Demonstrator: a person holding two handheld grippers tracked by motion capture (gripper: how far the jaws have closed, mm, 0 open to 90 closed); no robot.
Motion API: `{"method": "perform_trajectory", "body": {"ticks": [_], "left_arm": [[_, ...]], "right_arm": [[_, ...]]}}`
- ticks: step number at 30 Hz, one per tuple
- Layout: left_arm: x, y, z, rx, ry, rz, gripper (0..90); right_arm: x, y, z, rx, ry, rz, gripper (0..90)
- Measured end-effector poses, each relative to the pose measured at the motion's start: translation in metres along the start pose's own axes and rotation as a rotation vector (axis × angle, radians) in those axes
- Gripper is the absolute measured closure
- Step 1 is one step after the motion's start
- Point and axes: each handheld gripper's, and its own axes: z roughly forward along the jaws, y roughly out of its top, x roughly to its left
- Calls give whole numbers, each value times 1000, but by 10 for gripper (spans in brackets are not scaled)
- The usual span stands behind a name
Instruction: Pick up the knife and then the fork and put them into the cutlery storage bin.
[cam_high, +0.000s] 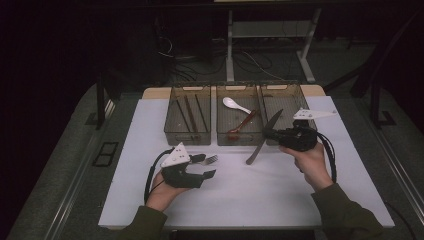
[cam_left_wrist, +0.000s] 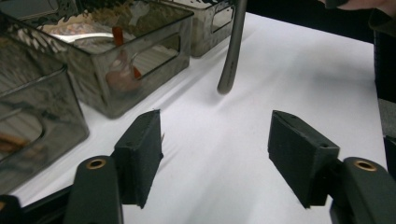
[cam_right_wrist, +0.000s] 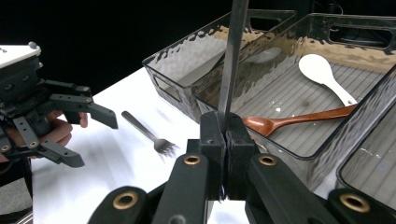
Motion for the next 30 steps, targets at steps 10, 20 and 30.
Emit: {"method": "perform_trajectory", "body": {"ticks": [10,20,30], "left_arm": [[0,-19,-17,-17,5,-9,234],[-1,-34,-26,-21,19,-29,51],[1,-37,-23,4,11,-51,0]], "right_arm": [[-4,5,-13,-16,-17,-6,879],[-13,16,-37,-35,-39,-18,879],[-18,24,-43,-34,-45,-31,880]]}}
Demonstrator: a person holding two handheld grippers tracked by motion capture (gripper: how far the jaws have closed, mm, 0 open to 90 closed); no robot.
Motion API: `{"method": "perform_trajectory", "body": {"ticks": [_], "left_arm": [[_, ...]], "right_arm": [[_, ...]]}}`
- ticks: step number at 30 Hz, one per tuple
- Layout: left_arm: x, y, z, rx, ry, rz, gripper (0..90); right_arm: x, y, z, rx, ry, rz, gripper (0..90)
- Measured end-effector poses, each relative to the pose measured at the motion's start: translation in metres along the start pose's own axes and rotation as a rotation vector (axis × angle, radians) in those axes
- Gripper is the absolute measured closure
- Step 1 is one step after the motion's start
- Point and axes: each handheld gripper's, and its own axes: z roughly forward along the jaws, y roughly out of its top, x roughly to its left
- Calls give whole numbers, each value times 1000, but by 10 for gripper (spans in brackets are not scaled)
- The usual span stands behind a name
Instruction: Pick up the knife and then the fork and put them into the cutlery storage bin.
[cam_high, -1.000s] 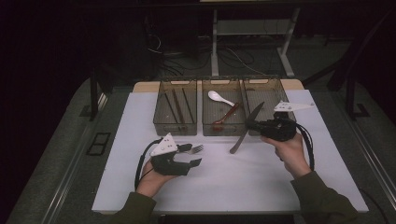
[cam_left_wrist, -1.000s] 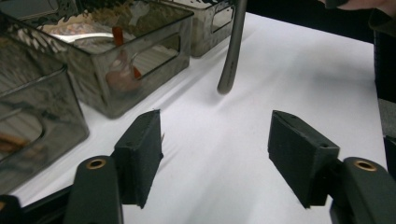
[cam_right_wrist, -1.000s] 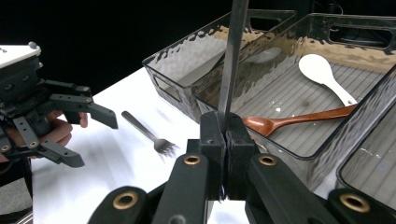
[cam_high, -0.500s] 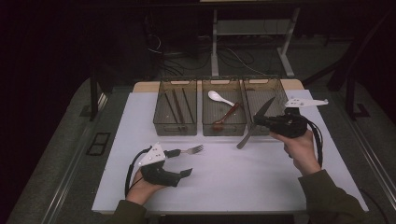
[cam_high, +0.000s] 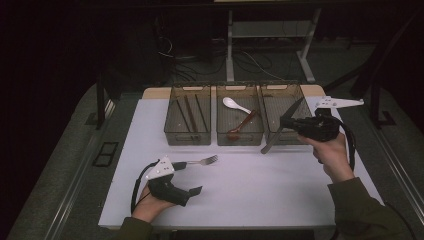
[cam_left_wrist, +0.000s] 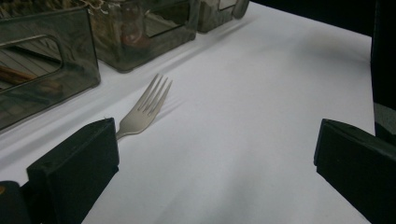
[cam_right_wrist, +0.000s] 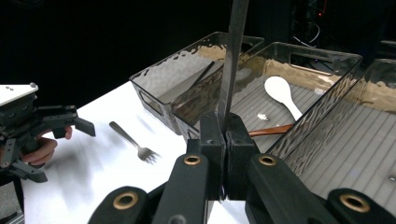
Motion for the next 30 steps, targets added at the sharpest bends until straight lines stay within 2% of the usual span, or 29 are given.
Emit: {"method": "perform_trajectory", "body": {"ticks": [10,13,23,30], "left_arm": [[-1,1,1,-1,4,-4,0],[-1,1,0,-6,6,9,0],[-2,2,0,5,9,4,0],[-2,2,0,4,-2,6,0]], "right_arm": [[-11,17,-11,-12,-47,-13,880],[-18,21,-15,-19,-67,-12,881],[-41,27,-24,-27,-131,22,882],[-52,29,-29,-43,-130,56,881]]}}
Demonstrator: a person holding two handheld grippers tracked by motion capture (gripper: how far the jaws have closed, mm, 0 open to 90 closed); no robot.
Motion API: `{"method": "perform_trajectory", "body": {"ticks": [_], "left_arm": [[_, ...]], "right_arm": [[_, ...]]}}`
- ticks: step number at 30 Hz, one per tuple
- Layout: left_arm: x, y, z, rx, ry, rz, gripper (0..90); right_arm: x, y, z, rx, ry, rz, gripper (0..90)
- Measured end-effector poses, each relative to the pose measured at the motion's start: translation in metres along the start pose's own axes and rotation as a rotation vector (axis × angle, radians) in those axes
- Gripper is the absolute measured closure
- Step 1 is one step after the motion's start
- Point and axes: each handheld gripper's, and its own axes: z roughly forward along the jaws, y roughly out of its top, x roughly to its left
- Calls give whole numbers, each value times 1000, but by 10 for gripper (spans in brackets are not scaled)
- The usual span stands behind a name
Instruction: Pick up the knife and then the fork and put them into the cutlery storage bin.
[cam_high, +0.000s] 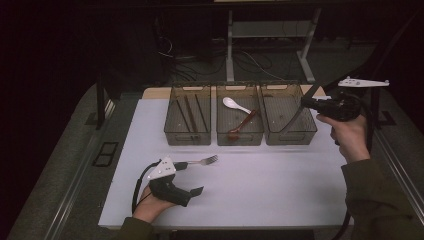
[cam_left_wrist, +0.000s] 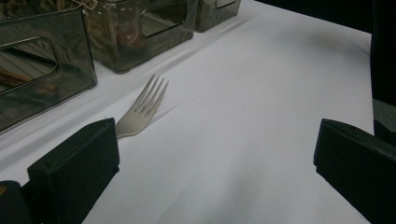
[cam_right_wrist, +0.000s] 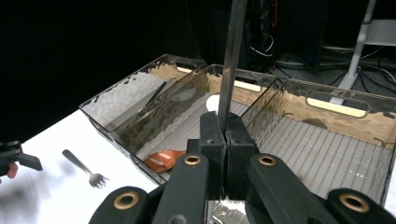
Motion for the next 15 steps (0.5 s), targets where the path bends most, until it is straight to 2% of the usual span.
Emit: {"method": "perform_trajectory", "body": {"ticks": [6,15], "left_arm": [[0,0,1,3,-2,1,0],[0,0,1,7,-8,3,0]], "right_arm": [[-4,4,-3,-7,-24,-5,881],[-16,10,-4,14,-77,-13,881]]}}
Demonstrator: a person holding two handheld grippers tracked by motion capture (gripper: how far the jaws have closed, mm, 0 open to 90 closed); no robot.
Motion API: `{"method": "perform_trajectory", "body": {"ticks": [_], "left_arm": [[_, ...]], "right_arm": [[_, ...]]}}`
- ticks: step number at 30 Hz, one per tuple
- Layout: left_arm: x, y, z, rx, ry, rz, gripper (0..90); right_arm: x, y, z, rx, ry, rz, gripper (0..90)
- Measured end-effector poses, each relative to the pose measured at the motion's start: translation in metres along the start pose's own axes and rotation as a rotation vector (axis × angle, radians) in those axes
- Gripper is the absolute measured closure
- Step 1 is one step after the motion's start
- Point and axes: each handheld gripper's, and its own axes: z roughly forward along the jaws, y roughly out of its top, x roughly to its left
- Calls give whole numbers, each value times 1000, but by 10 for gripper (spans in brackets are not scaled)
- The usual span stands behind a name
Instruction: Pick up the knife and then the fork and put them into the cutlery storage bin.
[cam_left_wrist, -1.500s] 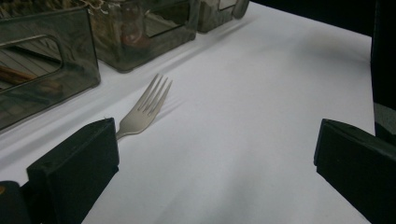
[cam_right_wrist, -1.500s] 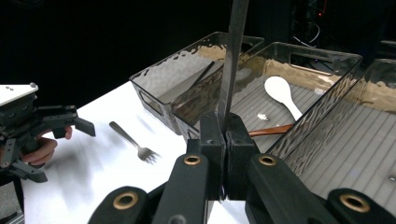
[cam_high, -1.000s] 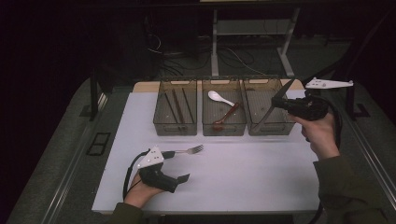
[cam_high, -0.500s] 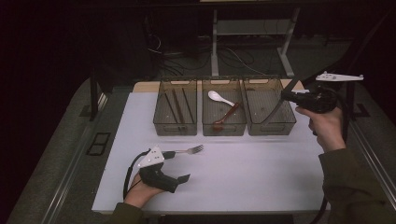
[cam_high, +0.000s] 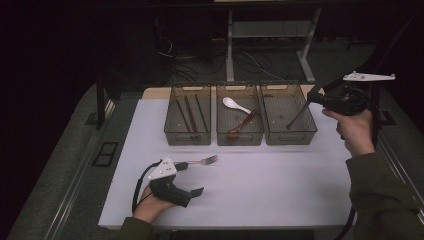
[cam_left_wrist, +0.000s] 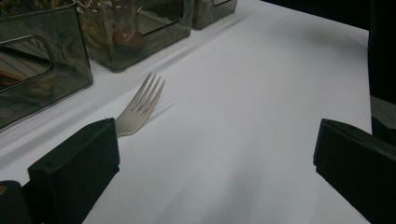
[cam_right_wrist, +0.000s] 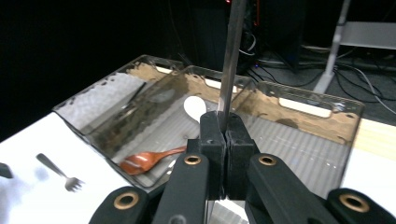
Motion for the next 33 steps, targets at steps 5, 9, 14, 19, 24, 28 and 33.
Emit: {"method": "perform_trajectory", "body": {"ticks": [5,9,14,19,24,28,33], "left_arm": [[0,0,0,1,4,10,0],[0,0,1,4,5,11,0],[-1,0,1,10,7,18,0],[0,-1,1,16,5,22,0],[-1,-1,3,21,4,20,0],[-1,-1,3,22,0,21,0],[-1,-1,3,23,-3,21,0]], "right_arm": [[-11,1,0,10,-27,8,882],[-18,1,2,32,-50,7,881],[-26,0,5,70,-82,0,881],[-32,-2,10,121,-112,-15,881],[-37,-4,14,183,-141,-28,881],[-39,-5,19,237,-151,-33,881],[-39,-8,26,312,-174,-58,881]]}}
